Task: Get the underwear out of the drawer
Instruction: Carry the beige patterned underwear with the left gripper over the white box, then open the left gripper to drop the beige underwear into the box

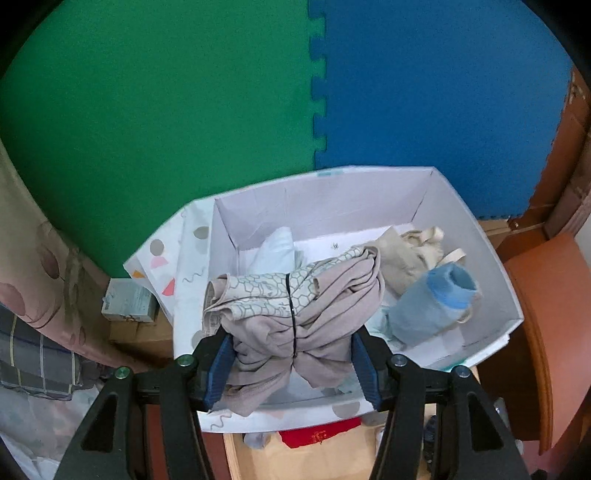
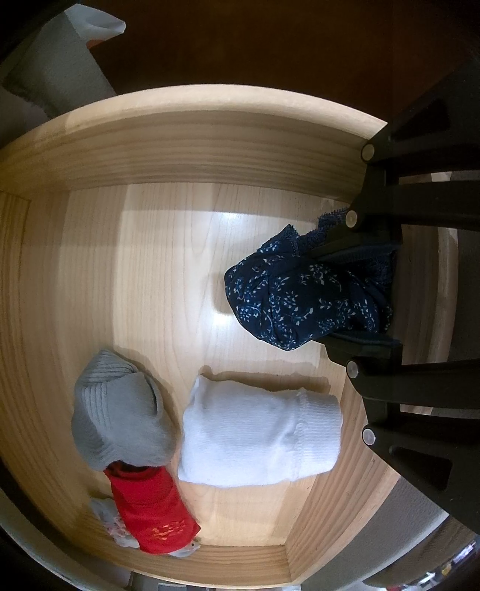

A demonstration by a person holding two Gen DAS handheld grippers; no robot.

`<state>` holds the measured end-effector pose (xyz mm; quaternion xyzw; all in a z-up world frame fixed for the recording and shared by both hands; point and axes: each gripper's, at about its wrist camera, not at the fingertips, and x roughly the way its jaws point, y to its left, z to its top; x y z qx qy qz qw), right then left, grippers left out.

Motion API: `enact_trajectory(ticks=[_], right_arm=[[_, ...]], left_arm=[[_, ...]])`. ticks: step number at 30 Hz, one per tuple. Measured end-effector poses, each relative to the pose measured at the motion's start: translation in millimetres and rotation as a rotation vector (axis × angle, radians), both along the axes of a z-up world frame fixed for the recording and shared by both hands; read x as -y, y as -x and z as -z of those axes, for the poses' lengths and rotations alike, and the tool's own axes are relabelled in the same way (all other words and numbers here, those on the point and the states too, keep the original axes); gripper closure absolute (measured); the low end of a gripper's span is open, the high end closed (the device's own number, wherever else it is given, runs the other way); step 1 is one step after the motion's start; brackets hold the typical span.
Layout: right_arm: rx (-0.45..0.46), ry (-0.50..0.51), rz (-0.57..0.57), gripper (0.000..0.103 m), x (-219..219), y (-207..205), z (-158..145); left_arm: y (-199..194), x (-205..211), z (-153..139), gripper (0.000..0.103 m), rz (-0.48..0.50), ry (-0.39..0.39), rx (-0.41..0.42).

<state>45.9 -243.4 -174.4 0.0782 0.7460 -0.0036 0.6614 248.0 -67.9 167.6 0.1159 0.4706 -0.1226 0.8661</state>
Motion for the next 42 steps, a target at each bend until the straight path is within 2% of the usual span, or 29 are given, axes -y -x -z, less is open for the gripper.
enact_trajectory(ticks=[5, 10, 17, 20, 27, 35, 40, 42], right_arm=[[-0.002, -0.014, 0.01, 0.073, 3, -1, 0], [-0.003, -0.014, 0.008, 0.073, 3, -2, 0], [-0.004, -0.011, 0.006, 0.073, 4, -2, 0], [-0.004, -0.009, 0.006, 0.073, 4, -2, 0], [-0.007, -0.005, 0.005, 0.073, 1, -1, -3], [-0.006, -0.004, 0.003, 0.073, 1, -2, -3], [-0.007, 0.0, -0.003, 0.073, 1, -3, -4], [-0.007, 0.001, -0.004, 0.073, 0, -3, -5]], left_arm=[[-11, 3, 29, 0.042, -0.012, -0.029, -0.041], [-14, 4, 46, 0.039, -0.004, -0.045, -0.078], [-11, -2, 36, 0.037, -0.011, 0.003, -0.084], [-6, -7, 26, 0.037, -0.019, 0.013, -0.062], [25, -28, 10, 0.037, -0.021, -0.004, -0.009], [74, -58, 16, 0.037, -0.021, -0.026, 0.021], [98, -74, 29, 0.037, 0.0, 0.051, -0.001], [105, -77, 40, 0.037, 0.003, 0.05, -0.024]])
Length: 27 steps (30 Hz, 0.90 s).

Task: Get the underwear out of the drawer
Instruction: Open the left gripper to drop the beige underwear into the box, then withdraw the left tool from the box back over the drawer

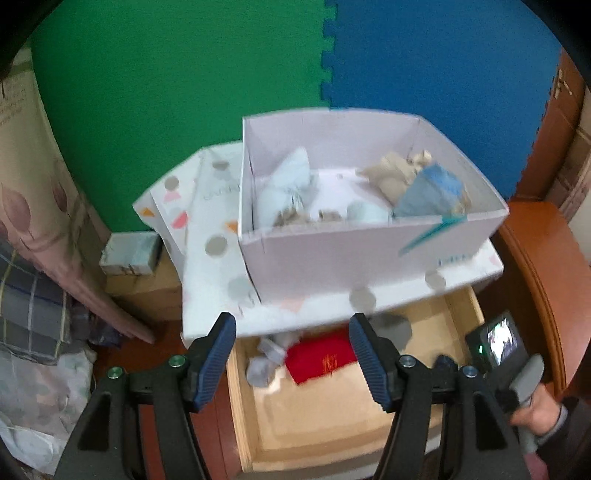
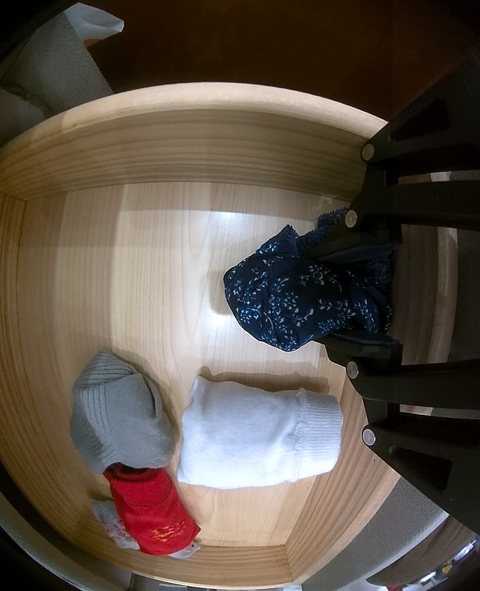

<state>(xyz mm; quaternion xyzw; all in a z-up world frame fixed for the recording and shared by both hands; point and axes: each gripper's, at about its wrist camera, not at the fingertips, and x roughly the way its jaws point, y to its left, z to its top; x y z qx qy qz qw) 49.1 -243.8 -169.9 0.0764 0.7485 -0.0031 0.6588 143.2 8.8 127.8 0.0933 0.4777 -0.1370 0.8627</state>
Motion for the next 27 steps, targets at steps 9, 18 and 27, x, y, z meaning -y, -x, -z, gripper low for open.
enact_trajectory(ticks=[9, 18, 27], right_arm=[[-0.004, 0.015, -0.009, 0.073, -4, 1, -3], [-0.006, 0.024, -0.019, 0.073, -7, 2, -2], [0.003, 0.027, -0.022, 0.073, -8, 3, -3]], left_arm=[[22, -14, 63, 0.037, -0.102, -0.007, -0.078], [36, -13, 121, 0.037, -0.148, -0.028, -0.158], [46, -4, 151, 0.037, -0.154, -0.111, -0.201]])
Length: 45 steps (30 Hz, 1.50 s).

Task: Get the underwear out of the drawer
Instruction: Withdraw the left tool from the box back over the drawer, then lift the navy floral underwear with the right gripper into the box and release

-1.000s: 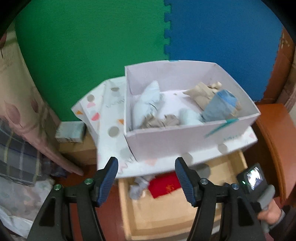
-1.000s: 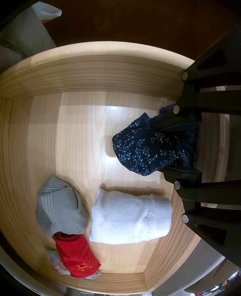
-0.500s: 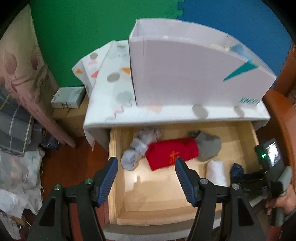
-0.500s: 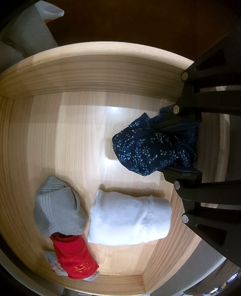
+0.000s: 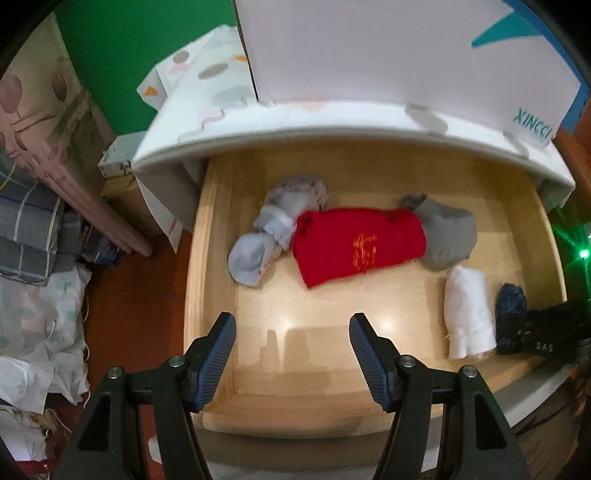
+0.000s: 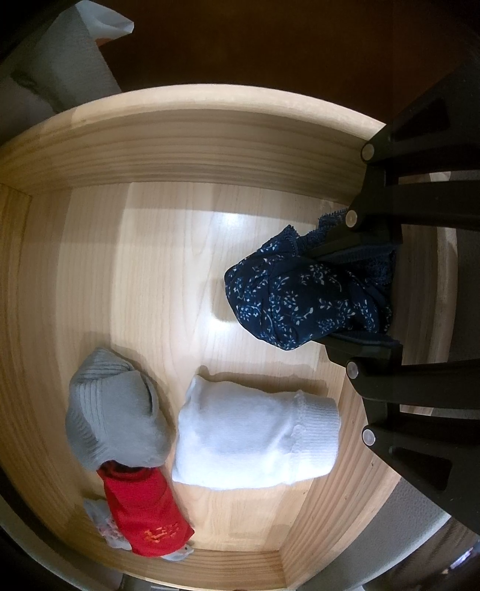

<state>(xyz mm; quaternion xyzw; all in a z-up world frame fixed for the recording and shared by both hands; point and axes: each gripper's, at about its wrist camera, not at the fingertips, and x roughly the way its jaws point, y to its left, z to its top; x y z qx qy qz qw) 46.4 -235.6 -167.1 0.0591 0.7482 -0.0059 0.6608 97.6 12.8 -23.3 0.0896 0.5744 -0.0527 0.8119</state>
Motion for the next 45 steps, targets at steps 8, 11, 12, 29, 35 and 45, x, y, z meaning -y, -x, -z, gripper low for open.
enact_trajectory(ticks=[8, 11, 12, 29, 35, 45], right_arm=[[0.034, 0.026, -0.028, 0.076, -7, 2, -9], [0.07, 0.034, -0.042, 0.077, -10, 3, -16], [0.079, 0.033, -0.044, 0.078, -10, 4, -18], [0.289, -0.006, 0.015, 0.079, 3, 0, -132], [0.385, -0.009, 0.012, 0.079, 8, -9, -193], [0.56, 0.016, -0.006, 0.079, 0, -56, -288]], left_arm=[[4, -3, -7, 0.037, -0.033, 0.007, 0.061], [4, -6, -8, 0.037, -0.046, 0.016, 0.068], [4, -8, -7, 0.037, -0.049, 0.026, 0.064], [5, -15, -8, 0.037, -0.073, 0.04, 0.075], [5, -19, -10, 0.037, -0.08, 0.052, 0.083], [7, -25, -15, 0.037, -0.103, 0.069, 0.112]])
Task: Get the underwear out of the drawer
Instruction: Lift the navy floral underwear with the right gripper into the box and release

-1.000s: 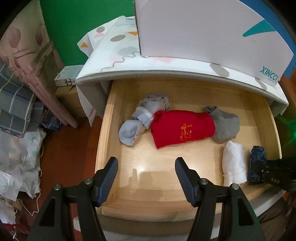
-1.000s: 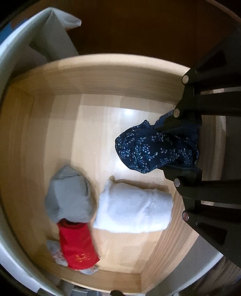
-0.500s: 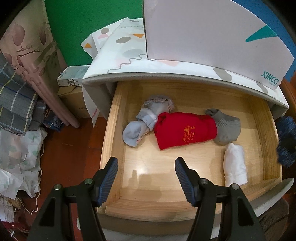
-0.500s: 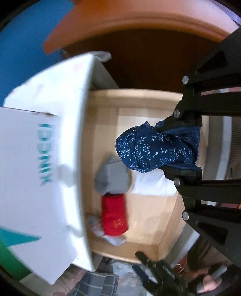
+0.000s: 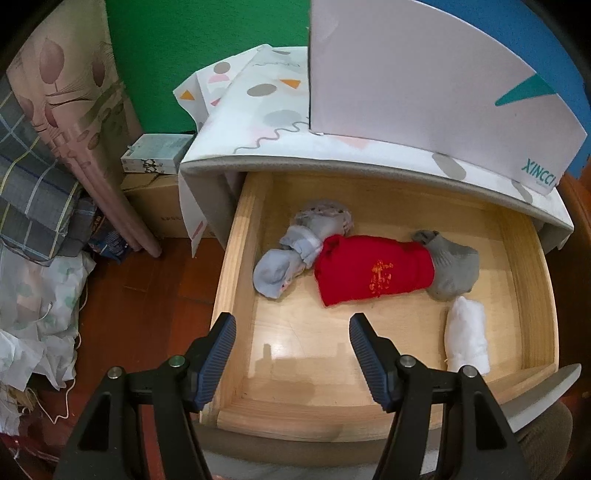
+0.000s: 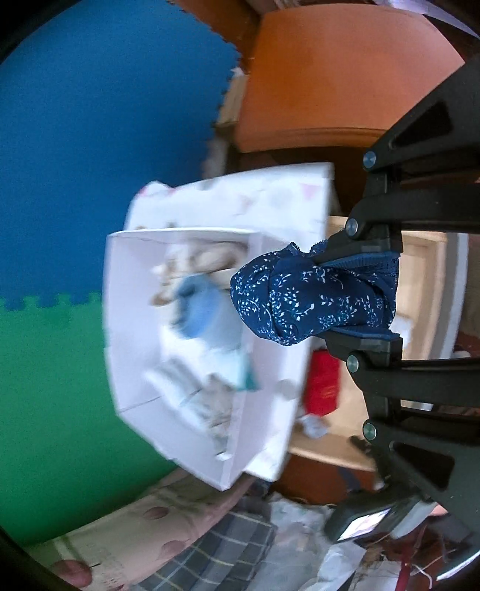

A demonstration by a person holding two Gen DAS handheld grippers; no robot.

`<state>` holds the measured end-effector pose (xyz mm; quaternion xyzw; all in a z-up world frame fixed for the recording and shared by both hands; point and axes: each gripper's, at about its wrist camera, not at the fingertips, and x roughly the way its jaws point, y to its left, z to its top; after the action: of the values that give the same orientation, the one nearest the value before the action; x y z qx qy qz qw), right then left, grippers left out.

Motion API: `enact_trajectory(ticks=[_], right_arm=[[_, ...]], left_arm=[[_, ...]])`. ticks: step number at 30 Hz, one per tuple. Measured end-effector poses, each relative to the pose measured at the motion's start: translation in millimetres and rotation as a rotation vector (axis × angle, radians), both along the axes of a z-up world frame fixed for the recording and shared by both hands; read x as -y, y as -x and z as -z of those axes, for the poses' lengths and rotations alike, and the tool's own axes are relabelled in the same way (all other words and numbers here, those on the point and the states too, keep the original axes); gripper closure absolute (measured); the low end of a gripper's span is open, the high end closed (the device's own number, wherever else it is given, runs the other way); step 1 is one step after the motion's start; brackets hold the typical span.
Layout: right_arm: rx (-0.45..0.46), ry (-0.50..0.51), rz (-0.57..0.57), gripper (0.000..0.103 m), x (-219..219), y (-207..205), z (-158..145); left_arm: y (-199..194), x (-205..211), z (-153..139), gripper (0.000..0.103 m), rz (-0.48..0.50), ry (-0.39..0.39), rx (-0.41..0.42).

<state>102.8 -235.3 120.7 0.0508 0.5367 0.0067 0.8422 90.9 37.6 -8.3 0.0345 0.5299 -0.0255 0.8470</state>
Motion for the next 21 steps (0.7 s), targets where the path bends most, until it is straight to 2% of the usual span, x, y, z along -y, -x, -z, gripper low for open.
enact_trajectory(ticks=[4, 8, 16, 21], right_arm=[[0.041, -0.008, -0.012, 0.079, -11, -29, -22], [0.05, -0.014, -0.037, 0.079, -30, -59, -29], [-0.027, -0.006, -0.062, 0.078, -68, -112, 7], [-0.067, 0.018, -0.072, 0.072, -83, -129, 30]], left_arm=[[0, -3, 0, 0.037, -0.009, 0.011, -0.004], [0, -3, 1, 0.037, -0.007, 0.008, -0.006], [-1, -2, 2, 0.037, -0.006, 0.013, -0.011], [-3, -3, 5, 0.037, -0.012, 0.027, -0.02]])
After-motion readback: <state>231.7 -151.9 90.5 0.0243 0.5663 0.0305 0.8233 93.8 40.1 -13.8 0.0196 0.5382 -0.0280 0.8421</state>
